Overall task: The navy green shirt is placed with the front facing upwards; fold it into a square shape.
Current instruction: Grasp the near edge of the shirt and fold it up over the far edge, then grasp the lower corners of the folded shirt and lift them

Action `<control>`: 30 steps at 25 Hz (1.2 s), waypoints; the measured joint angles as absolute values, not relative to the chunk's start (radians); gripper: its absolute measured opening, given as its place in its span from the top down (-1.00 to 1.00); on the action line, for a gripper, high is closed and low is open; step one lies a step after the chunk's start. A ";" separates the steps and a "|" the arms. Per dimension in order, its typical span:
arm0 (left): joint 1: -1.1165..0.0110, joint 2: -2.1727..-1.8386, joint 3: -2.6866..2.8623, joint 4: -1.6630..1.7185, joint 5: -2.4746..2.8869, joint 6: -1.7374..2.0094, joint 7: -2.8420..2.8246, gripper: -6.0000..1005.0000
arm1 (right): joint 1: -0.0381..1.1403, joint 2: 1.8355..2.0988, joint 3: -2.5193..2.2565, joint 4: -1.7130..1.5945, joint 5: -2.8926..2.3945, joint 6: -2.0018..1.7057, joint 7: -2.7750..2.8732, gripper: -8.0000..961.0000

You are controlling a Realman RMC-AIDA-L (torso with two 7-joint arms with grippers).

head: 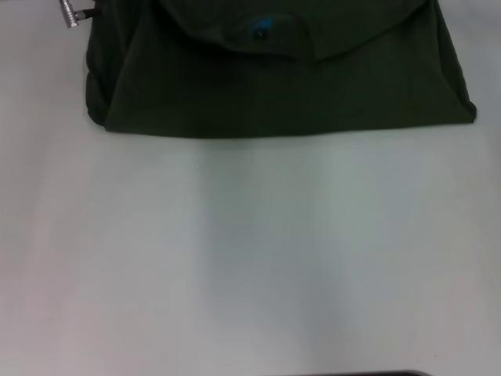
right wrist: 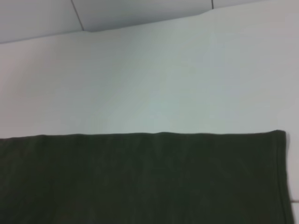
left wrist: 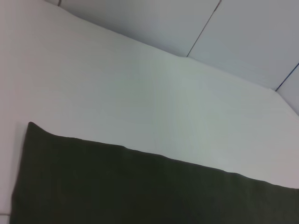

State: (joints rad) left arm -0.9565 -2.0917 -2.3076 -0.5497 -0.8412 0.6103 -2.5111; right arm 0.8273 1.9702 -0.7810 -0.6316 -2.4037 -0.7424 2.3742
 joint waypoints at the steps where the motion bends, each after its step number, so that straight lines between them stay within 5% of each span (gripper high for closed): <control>1: -0.956 -2.090 -2.307 -0.548 -0.840 0.611 -2.511 -0.09 | 0.827 1.969 -0.781 -0.632 -2.404 -0.753 2.375 -0.31; 10: -0.949 -2.075 -2.300 -0.533 -0.834 0.625 -2.512 -0.65 | 0.827 1.971 -0.785 -0.632 -2.404 -0.767 2.376 -0.56; 16: -0.941 -2.036 -2.301 -0.506 -0.821 0.695 -2.546 -0.74 | 0.826 1.973 -0.785 -0.632 -2.404 -0.766 2.376 -0.76; 22: -0.848 -2.038 -2.320 -0.643 -0.853 0.854 -2.573 -0.72 | 0.826 1.971 -0.785 -0.632 -2.404 -0.786 2.376 -0.94; 30: -0.759 -2.011 -2.345 -0.767 -0.880 1.212 -2.576 -0.70 | 0.804 1.929 -0.739 -0.667 -2.361 -1.174 2.366 -0.93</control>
State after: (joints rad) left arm -0.7590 -2.0110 -2.3454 -0.7668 -0.8802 1.2116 -2.5762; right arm 0.8044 1.9289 -0.7391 -0.6670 -2.3613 -1.1738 2.3662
